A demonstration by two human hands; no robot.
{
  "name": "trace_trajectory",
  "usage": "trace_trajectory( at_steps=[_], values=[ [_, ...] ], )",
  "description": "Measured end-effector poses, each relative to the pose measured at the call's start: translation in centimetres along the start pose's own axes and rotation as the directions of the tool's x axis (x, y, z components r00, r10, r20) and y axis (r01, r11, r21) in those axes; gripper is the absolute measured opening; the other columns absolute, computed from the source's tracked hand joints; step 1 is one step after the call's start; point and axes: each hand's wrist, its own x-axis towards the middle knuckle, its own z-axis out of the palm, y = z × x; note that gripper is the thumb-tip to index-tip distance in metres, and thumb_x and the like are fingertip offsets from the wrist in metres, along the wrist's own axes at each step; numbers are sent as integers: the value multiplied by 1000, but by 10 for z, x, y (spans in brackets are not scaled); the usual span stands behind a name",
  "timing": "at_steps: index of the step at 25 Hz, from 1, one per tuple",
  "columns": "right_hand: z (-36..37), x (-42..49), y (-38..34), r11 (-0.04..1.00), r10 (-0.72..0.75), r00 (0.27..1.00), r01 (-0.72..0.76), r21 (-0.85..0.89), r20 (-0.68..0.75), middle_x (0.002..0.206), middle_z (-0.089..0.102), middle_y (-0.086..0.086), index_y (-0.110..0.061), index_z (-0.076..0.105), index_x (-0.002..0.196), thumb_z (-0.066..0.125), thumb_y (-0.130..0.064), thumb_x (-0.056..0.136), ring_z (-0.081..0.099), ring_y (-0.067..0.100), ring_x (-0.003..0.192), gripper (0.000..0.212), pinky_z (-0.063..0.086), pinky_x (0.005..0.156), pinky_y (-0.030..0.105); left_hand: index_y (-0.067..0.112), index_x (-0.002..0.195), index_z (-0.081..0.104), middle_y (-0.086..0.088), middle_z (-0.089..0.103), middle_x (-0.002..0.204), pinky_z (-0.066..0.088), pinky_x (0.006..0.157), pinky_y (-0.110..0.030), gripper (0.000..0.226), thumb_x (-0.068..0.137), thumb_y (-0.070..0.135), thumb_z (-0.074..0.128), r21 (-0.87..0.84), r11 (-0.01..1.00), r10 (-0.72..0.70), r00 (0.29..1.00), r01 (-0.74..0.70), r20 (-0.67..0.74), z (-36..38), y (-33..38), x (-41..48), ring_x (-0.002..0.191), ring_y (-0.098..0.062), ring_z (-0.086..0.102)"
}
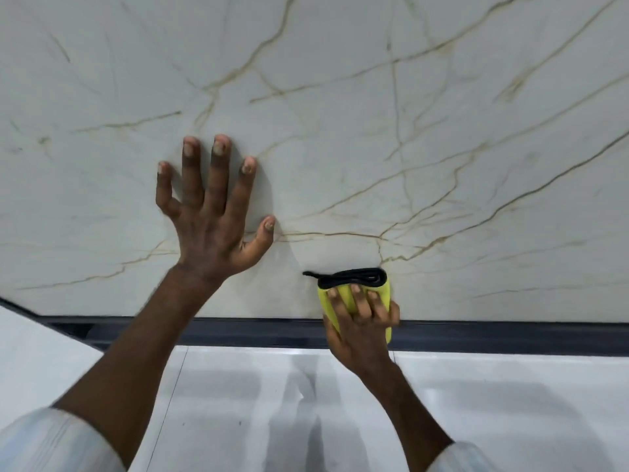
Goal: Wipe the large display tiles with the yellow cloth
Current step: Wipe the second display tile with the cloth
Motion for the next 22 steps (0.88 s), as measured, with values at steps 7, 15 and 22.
trace_trajectory(
  at_steps=[7, 15, 22],
  values=[
    [-54, 165, -27, 985, 140, 946, -101, 143, -292, 162, 18, -4, -39, 28, 156, 67, -48, 84, 18, 23, 148, 83, 30, 105, 60, 22, 168, 9, 2, -10, 176, -1, 127, -56, 82, 100, 54, 39, -65, 997, -34, 999, 33, -11, 1, 4, 0, 162, -26, -8],
    [-29, 73, 0, 998, 27, 995, -32, -50, -97, 174, 1, -6, -31, 29, 159, 67, -49, 83, 11, 23, 155, 87, 23, 109, 55, 22, 168, 17, -2, 2, 177, 2, 127, -56, 81, 98, 51, 45, -87, 995, -50, 997, 45, -56, 7, 6, -3, 163, -28, 2],
    [-121, 272, -29, 994, -105, 949, 103, -22, -297, 164, 30, -1, -32, 40, 157, 65, -47, 84, 28, 24, 148, 78, 32, 102, 60, 21, 166, 28, -4, 16, 176, 6, 127, -56, 80, 96, 46, 56, -109, 994, -33, 999, 28, -39, -3, 5, 0, 162, -30, 15]
  ],
)
